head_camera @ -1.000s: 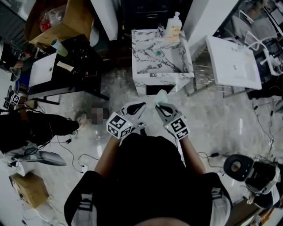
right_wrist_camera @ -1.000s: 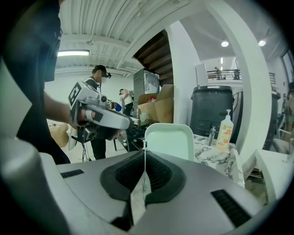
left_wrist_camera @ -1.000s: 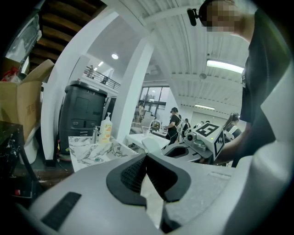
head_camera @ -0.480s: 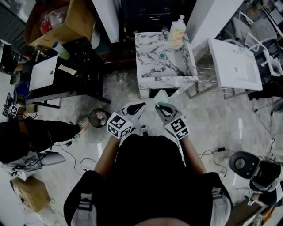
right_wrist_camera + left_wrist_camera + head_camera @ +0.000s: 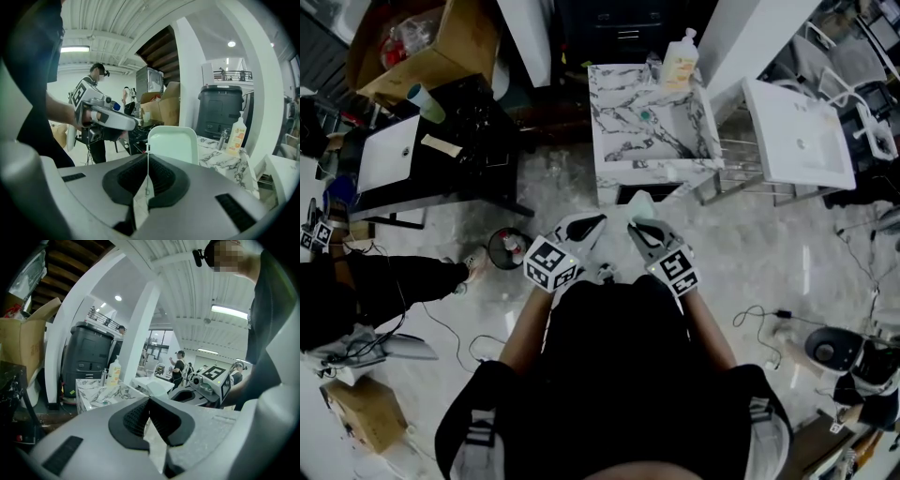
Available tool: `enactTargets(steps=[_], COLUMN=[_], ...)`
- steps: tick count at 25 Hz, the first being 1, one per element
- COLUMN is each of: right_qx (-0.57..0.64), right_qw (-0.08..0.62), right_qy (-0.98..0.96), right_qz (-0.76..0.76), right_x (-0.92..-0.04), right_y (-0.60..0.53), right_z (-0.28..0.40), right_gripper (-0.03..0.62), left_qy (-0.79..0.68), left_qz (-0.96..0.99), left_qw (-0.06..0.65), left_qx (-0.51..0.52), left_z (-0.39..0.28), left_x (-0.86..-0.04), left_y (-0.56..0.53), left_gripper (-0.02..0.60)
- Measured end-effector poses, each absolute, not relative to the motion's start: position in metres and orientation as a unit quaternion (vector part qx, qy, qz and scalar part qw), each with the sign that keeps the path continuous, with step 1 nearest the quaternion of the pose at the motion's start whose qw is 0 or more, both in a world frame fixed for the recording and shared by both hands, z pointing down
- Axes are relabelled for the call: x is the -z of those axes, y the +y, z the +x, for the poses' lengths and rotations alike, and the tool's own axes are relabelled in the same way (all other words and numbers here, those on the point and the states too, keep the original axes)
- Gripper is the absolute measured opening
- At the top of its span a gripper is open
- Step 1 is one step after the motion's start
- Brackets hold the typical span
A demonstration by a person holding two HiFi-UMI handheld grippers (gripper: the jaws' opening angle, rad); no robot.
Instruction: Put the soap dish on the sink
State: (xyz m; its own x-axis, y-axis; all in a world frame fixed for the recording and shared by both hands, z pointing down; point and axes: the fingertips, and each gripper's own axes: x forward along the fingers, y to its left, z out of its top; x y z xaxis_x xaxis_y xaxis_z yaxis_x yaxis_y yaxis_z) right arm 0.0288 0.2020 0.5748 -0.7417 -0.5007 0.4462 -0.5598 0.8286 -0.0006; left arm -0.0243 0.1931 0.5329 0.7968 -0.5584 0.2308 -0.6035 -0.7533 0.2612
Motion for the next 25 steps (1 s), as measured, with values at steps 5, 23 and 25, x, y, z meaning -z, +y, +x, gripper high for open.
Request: enactTargets(steps=[5, 23, 25], right_qx=[-0.075, -0.070, -0.070], right_qw=[0.224, 0.223, 0.221], right_qy=[-0.928, -0.943, -0.946], right_qz=[0.288, 0.236, 0.228], right_x=[-0.574, -0.574, -0.574], right_y=[0.198, 0.151, 0.142], right_z=[0.025, 0.032, 0.035], right_gripper=[-0.002, -0.002, -0.002], left_qy=[-0.312, -0.364, -0.371], left_qz=[0.932, 0.912, 0.908], left_qw=[0.170, 0.178, 0.179], left_qx=[-0.071, -0.070, -0.072], left_z=[-0.030, -0.023, -0.019], left_x=[-0.537, -0.534, -0.535], left_y=[0.194, 0.154, 0.146], left_gripper=[0.000, 0.000, 0.001])
